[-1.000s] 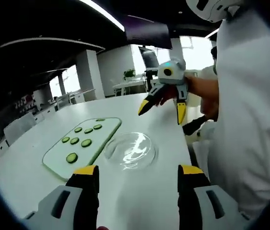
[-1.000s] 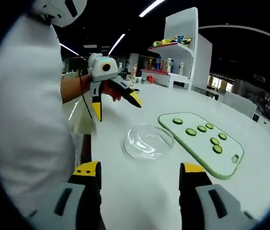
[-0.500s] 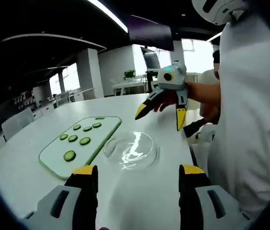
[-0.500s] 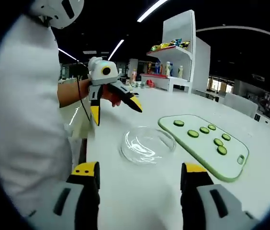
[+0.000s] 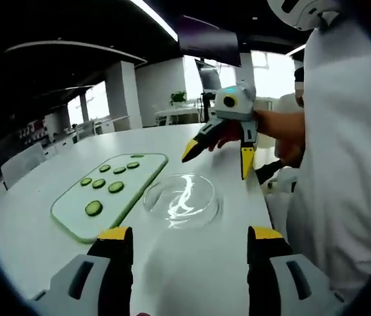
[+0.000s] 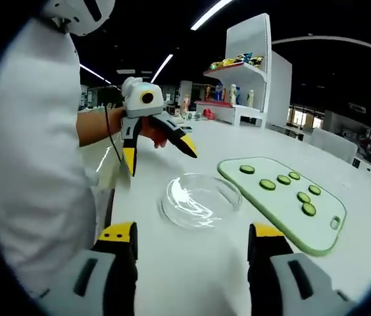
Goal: Open the petri dish lid, add cucumber slices into the petri dish, and close the lid
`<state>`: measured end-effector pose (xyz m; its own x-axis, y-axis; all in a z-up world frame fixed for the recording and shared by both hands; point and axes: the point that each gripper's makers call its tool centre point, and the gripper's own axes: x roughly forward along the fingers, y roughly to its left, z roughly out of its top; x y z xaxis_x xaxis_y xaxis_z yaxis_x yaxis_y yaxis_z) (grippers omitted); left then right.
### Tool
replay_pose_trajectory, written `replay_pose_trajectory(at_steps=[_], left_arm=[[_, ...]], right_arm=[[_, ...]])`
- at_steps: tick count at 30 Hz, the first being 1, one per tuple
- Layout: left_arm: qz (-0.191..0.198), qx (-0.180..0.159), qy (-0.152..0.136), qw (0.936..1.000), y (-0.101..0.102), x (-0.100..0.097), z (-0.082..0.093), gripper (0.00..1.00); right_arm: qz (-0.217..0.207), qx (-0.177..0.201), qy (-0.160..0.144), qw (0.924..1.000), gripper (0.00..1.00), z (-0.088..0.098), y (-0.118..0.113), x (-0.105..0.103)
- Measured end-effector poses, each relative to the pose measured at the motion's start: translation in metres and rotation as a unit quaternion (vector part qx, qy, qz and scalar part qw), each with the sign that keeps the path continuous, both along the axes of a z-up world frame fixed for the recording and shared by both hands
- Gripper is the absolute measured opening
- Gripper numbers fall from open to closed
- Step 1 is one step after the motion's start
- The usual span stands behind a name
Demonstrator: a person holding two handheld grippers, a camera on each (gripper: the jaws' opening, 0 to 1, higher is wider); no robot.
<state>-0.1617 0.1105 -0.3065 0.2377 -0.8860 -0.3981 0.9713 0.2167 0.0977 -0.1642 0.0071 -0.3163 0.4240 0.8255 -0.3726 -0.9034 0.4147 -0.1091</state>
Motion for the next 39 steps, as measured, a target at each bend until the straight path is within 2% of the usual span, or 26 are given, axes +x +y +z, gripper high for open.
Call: replay_pose_trajectory(at_steps=[9, 16, 23, 30, 39], left_arm=[[0.009, -0.006, -0.005, 0.9999, -0.002, 0.009, 0.003, 0.71], [-0.002, 0.010, -0.004, 0.9999, -0.005, 0.007, -0.005, 0.74], [-0.007, -0.002, -0.001, 1.0000, -0.007, 0.011, -0.002, 0.74], [-0.010, -0.007, 0.001, 0.9999, -0.009, 0.015, -0.003, 0.75], [-0.017, -0.010, 0.003, 0.9998, -0.018, 0.017, -0.006, 0.75]], right_arm=[[0.002, -0.009, 0.002, 1.0000, 0.68, -0.005, 0.002, 0.001], [0.000, -0.005, 0.000, 1.0000, 0.69, -0.001, 0.005, 0.004], [-0.001, -0.006, 0.000, 1.0000, 0.74, -0.004, 0.006, 0.008], [-0.002, 0.001, 0.000, 1.0000, 0.73, -0.001, 0.007, 0.011], [0.014, -0.011, 0.002, 0.9998, 0.73, -0.009, 0.015, 0.012]])
